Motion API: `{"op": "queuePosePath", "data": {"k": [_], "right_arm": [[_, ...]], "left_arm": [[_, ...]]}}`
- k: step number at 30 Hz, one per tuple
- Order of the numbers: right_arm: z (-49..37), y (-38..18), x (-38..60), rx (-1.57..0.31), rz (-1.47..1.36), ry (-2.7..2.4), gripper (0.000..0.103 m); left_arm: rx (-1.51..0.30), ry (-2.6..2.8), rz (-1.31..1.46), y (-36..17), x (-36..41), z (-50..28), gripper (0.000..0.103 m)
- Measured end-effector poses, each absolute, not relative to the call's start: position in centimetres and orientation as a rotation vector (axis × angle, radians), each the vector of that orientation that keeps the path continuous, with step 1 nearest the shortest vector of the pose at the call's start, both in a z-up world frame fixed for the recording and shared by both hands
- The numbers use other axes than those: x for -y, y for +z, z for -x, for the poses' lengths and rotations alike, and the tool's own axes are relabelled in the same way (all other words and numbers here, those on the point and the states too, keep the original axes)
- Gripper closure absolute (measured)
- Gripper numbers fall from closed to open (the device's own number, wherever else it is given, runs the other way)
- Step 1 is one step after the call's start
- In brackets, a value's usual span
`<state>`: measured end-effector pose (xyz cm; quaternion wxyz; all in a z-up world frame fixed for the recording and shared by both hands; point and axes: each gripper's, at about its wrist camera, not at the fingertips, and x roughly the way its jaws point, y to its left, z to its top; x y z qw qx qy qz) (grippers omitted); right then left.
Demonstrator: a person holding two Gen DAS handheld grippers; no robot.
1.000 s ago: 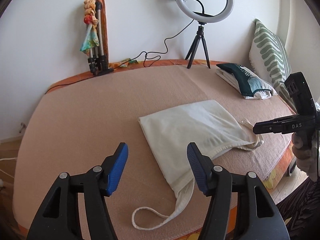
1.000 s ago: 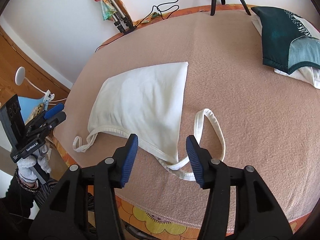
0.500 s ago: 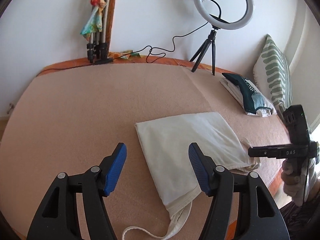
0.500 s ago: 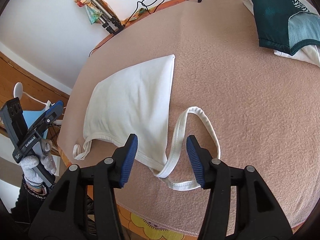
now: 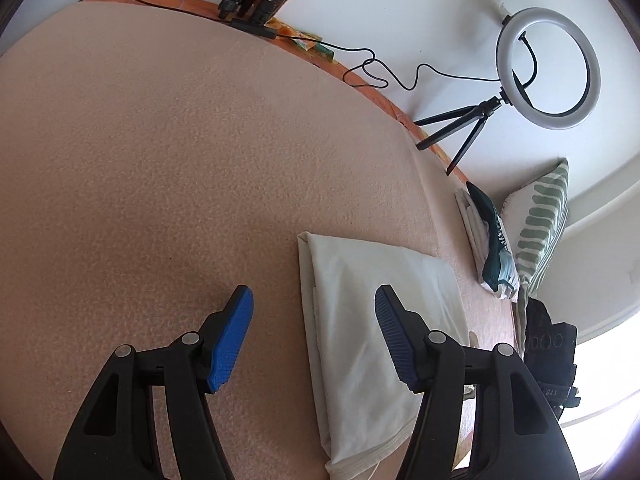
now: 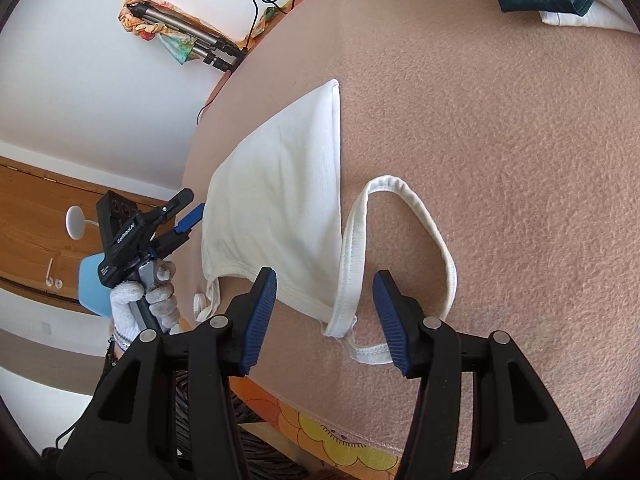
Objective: Fold small clothes
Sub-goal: 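Grasp the folded camisole edge with the left tool while the right tool grasps it too, then lift the folded camisole with both tools and carry it toward the clothes stack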
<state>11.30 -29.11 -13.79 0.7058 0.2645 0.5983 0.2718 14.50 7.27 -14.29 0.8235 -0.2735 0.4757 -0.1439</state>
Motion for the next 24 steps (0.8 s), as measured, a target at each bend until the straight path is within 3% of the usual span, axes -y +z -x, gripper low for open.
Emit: {"op": "queuePosePath", "data": {"k": [9,14,16,19,22,24], "right_arm": [[-11.0,-14.5,28.1,-1.362,-0.630,0.656,0.051],[-12.0,-14.7,27.1,-1.359,-0.645,0.670,0.055],[-12.3,-14.9,26.9,-1.356,-0.663,0.678,0.057],[-12.3,-15.0,26.7,-1.356,-0.660,0.677,0.062],[-12.3,-15.0,26.3,-1.359,-0.667,0.670,0.071],[-12.2,-15.1,26.0,-1.364,-0.649,0.653,0.082]], "left_arm": [[-0.988,-0.349,0.547,-14.8,-6.5,-16.8,0.042],[-0.983,-0.390,0.511,-14.9,-5.1,-17.2,0.048],[-0.994,-0.397,0.525,-15.1,-4.9,-17.3,0.064],[-0.998,-0.389,0.543,-15.4,-4.9,-17.4,0.079],[-0.999,-0.372,0.537,-15.5,-4.8,-17.4,0.088],[-0.990,-0.362,0.531,-15.4,-4.7,-17.3,0.092]]}}
